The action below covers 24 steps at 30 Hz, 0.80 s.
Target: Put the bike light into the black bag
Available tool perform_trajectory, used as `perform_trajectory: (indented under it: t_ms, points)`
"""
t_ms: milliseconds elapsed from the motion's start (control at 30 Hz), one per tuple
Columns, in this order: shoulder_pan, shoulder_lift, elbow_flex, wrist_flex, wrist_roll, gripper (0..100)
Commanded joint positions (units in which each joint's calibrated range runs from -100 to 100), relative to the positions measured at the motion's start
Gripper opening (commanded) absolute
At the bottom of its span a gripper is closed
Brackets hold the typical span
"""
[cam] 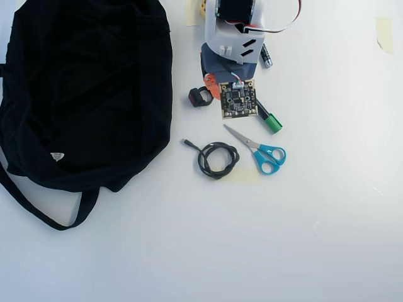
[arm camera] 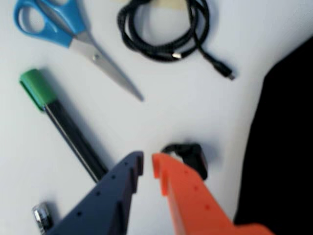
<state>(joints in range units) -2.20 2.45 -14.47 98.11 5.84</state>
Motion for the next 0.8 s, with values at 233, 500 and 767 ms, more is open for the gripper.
perform_trajectory:
  t_ms: [233,500,767]
  points:
    - [1.8,-1.5,-1.9,1.2,15.4,2]
    - [3.6,-1.5,-1.3,1.2,21.9,2]
    - [5.9,-1.7,2.5,1.2,27.3,2]
